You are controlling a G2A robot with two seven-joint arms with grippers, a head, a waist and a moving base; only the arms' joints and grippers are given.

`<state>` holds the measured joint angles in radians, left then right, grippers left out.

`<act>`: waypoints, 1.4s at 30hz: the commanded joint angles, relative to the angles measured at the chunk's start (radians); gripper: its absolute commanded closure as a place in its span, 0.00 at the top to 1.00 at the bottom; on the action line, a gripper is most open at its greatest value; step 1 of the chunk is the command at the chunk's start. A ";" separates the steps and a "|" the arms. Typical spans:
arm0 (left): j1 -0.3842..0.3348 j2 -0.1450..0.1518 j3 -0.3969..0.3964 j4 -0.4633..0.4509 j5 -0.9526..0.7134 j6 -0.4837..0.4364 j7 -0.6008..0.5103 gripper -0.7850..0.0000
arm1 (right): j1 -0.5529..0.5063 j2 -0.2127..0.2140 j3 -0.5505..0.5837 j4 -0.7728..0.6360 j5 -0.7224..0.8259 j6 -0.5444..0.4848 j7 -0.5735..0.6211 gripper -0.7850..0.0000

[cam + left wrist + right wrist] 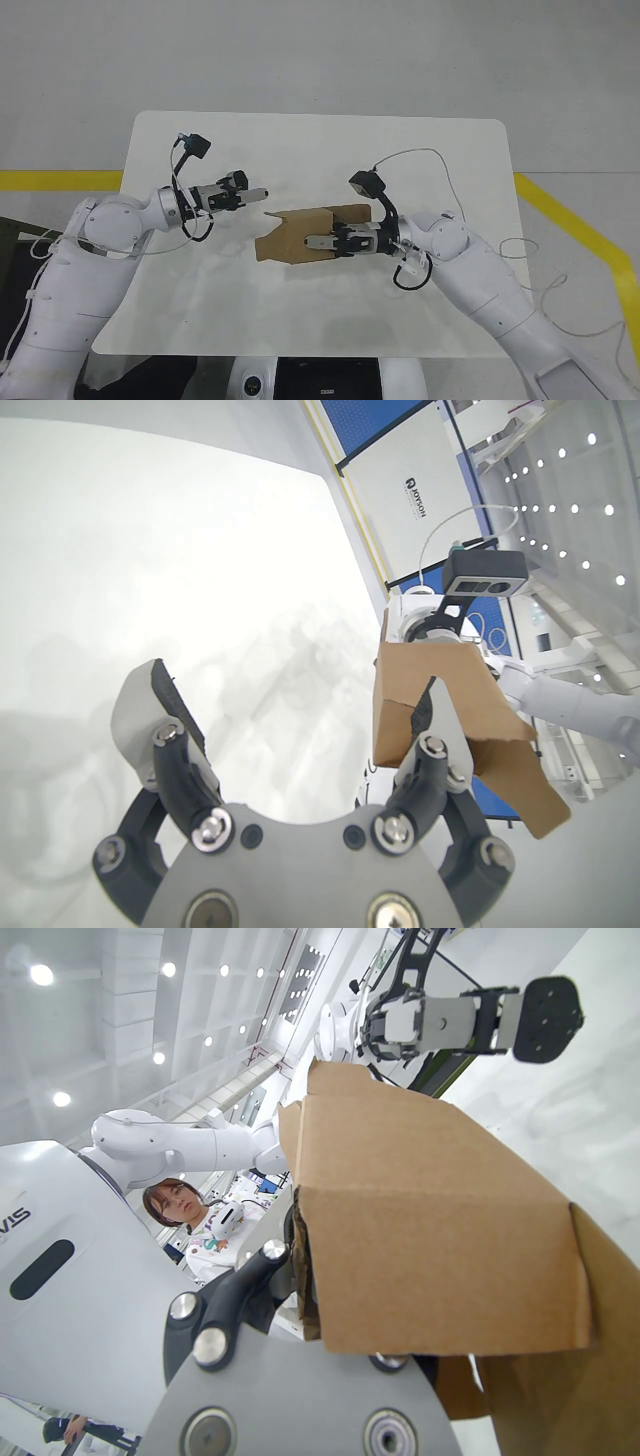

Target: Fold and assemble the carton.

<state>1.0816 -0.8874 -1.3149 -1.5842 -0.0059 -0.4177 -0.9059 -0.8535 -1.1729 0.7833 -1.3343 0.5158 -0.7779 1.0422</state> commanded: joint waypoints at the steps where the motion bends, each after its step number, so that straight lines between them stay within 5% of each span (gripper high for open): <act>1: 0.000 -0.001 0.000 -0.014 -0.002 0.000 0.011 1.00 | 0.003 -0.002 -0.010 -0.001 0.006 0.005 0.005 0.00; 19: -0.005 -0.005 0.054 -0.046 -0.119 -0.035 -0.120 1.00 | 0.014 -0.006 0.002 0.037 -0.006 -0.045 -0.045 0.00; 42: -0.020 -0.007 0.068 -0.024 -0.134 -0.037 -0.123 1.00 | 0.016 -0.014 0.004 0.051 -0.023 -0.054 -0.054 0.00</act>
<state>1.0621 -0.8947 -1.2444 -1.6117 -0.1378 -0.4555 -1.0307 -0.8375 -1.1884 0.7833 -1.2863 0.4967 -0.8312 0.9888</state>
